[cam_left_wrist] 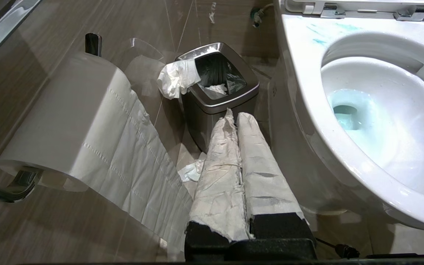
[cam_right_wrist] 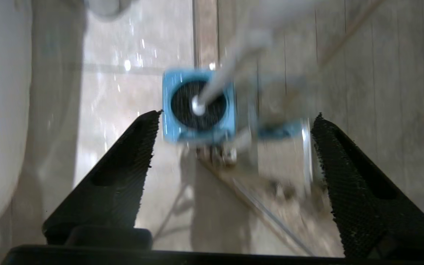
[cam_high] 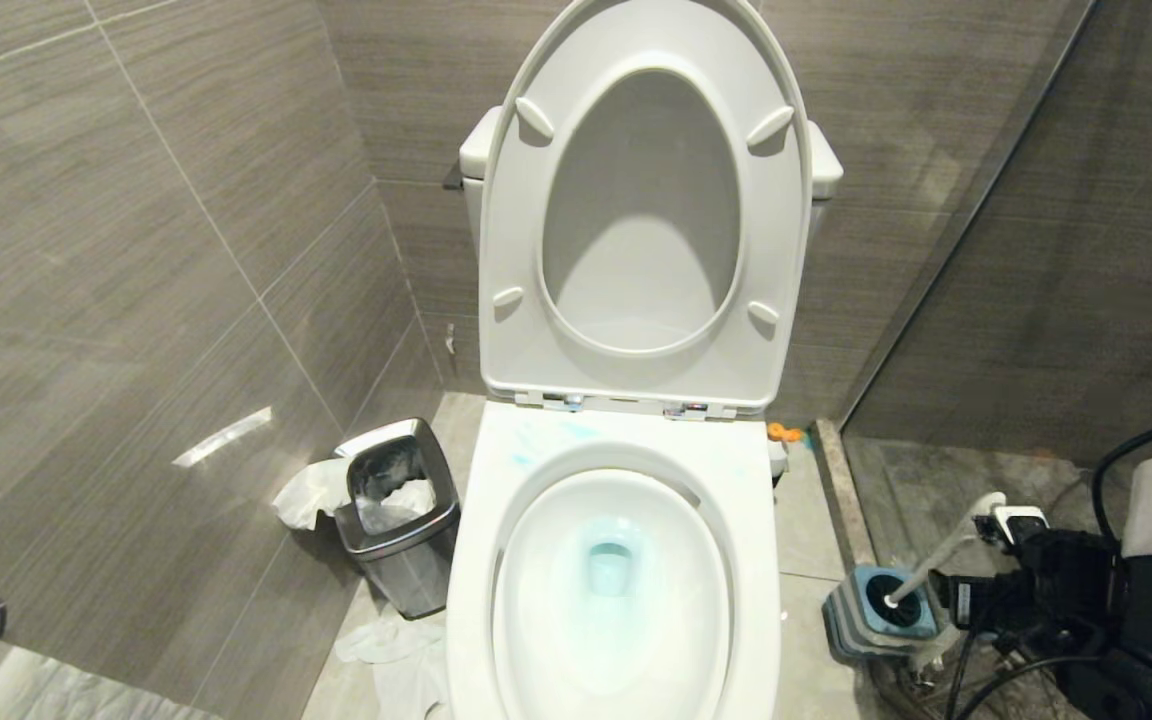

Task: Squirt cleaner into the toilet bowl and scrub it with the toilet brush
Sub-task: Put the toilet brush back, then flush the toilet

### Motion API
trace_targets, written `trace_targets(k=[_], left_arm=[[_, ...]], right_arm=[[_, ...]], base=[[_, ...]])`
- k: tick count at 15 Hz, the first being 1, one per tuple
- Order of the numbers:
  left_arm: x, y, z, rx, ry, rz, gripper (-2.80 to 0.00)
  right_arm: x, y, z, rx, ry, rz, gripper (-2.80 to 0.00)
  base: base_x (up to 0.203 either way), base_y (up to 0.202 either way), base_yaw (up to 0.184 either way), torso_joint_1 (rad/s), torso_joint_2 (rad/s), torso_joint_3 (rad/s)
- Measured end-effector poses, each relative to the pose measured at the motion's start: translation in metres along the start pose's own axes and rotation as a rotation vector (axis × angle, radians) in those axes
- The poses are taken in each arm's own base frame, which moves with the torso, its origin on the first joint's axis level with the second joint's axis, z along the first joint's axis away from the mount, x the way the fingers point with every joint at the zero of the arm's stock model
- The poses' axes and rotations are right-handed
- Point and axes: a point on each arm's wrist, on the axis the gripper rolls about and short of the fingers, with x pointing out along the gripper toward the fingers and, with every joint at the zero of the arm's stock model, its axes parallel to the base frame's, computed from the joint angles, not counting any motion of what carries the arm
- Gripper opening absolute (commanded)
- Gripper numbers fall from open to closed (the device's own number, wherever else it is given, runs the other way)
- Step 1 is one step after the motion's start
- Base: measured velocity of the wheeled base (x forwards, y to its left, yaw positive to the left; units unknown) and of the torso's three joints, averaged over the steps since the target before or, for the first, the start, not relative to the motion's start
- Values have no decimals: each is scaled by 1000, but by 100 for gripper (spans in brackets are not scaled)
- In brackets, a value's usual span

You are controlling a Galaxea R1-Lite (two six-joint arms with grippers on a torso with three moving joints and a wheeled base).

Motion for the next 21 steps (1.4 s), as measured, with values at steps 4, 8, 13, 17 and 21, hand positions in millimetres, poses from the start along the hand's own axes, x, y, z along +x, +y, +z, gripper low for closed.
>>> trace_targets(k=[4, 8, 13, 17, 21], left_arm=[[0, 0, 0, 0, 0, 0, -280], [0, 0, 0, 0, 0, 0, -280], [0, 0, 0, 0, 0, 0, -280], [0, 0, 0, 1, 0, 0, -280], [0, 0, 0, 0, 0, 0, -280]], right_arm=[[-31, -6, 4, -5, 4, 9, 0], [-61, -13, 34, 14, -139, 39, 0], [-97, -21, 71, 17, -346, 73, 0], [-118, -26, 97, 19, -493, 101, 0], [-139, -29, 111, 22, -598, 123, 0]], base=[[0, 0, 0, 0, 0, 0], [0, 0, 0, 0, 0, 0], [0, 0, 0, 0, 0, 0], [0, 0, 0, 0, 0, 0], [0, 0, 0, 0, 0, 0]])
